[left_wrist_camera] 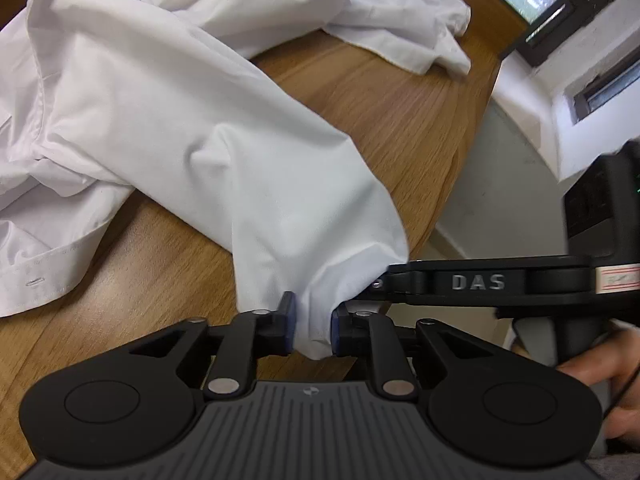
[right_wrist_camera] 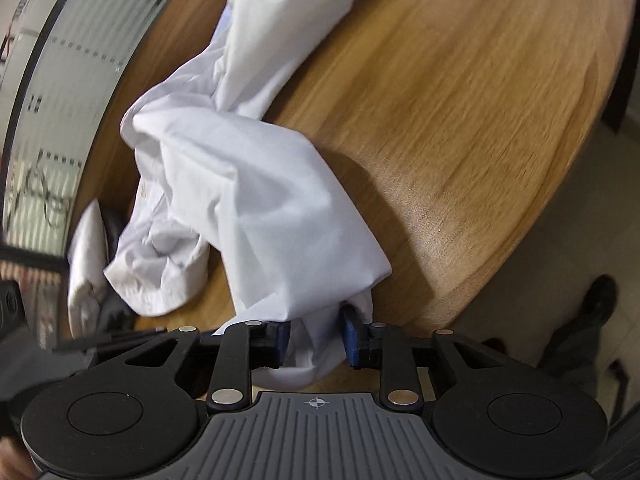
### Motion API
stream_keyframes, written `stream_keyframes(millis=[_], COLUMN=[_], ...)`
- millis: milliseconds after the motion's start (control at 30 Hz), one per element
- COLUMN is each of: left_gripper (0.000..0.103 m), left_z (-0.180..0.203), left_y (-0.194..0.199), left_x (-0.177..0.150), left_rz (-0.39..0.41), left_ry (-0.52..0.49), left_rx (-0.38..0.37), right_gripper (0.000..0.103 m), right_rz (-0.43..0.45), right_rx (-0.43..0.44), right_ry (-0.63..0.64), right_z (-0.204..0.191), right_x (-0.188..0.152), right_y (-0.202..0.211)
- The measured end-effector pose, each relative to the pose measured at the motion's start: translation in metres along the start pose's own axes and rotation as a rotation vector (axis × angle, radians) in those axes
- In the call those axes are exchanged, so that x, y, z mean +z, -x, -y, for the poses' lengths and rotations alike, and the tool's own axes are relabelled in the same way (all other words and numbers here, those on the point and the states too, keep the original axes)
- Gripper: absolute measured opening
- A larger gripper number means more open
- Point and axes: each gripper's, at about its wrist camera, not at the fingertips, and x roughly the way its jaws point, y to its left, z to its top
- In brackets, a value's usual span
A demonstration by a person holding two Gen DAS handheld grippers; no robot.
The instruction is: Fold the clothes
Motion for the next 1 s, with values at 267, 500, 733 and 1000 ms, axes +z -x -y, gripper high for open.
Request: stream_keyframes(millis=[267, 500, 733, 1000], left_gripper=[0.072, 0.077, 0.080, 0.073], left_z=[-0.052, -0.107, -0.124, -0.133], left_y=[0.058, 0.044, 0.018, -0.010], left_x=[-0.002, -0.008, 0.012, 0.019], left_rz=[0.214, 0.295, 0.288, 0.275], left_ry=[0.214, 0.623, 0.799, 0.960], left_rx=[-0.224, -0.280, -0.358, -0.461], right_gripper=[0.008, 0.007, 0.007, 0.006], right_rz=[0.035, 0.045, 0.068, 0.071], right_rx=[0.044, 0.203, 0.325, 0.402], right_ry=[0.007, -0.061, -0.112, -0.158], right_z=[0.000, 0.004, 0.000, -0.002], right_x=[0.017, 0.034, 0.043, 0.048], right_y=[0.014, 0.043, 0.062, 0.068])
